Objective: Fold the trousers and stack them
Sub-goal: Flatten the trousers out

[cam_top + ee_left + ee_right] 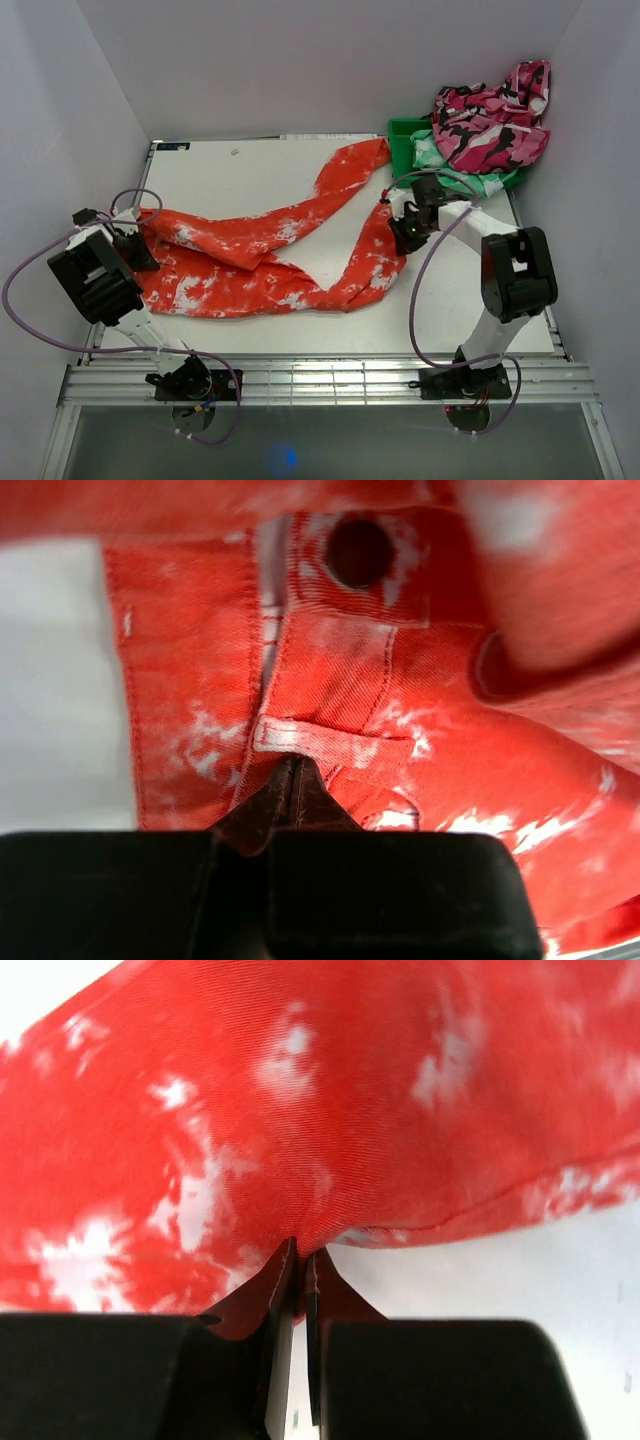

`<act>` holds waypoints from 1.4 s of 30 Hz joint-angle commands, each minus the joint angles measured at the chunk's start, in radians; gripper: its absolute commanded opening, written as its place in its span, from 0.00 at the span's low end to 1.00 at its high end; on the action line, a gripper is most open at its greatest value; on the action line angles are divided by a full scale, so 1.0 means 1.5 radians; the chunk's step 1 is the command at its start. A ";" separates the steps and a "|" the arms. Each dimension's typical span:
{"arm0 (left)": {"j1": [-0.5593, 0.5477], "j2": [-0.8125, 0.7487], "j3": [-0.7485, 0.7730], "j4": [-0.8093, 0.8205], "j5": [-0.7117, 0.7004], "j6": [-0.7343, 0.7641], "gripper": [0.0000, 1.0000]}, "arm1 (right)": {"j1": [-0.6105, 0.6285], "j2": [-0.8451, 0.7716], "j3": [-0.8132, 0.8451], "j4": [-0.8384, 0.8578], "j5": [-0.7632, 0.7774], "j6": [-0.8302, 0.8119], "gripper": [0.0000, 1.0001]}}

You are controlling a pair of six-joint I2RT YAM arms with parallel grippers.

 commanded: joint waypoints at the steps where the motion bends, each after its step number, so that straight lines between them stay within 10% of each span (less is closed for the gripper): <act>1: -0.002 0.045 0.034 0.048 -0.047 -0.052 0.00 | -0.059 -0.105 -0.076 -0.098 -0.005 -0.055 0.08; 6: -0.002 0.056 0.042 0.039 -0.039 -0.063 0.00 | -0.138 -0.218 -0.169 -0.177 0.005 -0.157 0.08; 7: -0.002 0.055 0.046 0.032 -0.016 -0.058 0.00 | -0.143 -0.227 -0.172 -0.220 0.003 -0.201 0.19; 8: -0.002 0.052 0.050 0.020 0.003 -0.052 0.06 | -0.147 -0.243 -0.170 -0.241 -0.004 -0.221 0.58; 11: -0.002 0.019 0.055 -0.037 0.077 -0.002 0.37 | -0.161 -0.269 -0.114 -0.288 -0.032 -0.275 0.98; 17: -0.002 -0.041 0.084 -0.109 0.129 0.074 0.74 | -0.165 -0.191 0.063 -0.300 -0.044 -0.390 1.00; 36: -0.002 -0.132 0.104 -0.227 0.190 0.100 0.82 | -0.222 0.203 0.319 -0.309 -0.045 -0.715 0.91; 42: -0.002 -0.123 0.126 -0.231 0.177 0.101 0.82 | -0.222 0.211 0.246 -0.345 0.015 -0.742 0.57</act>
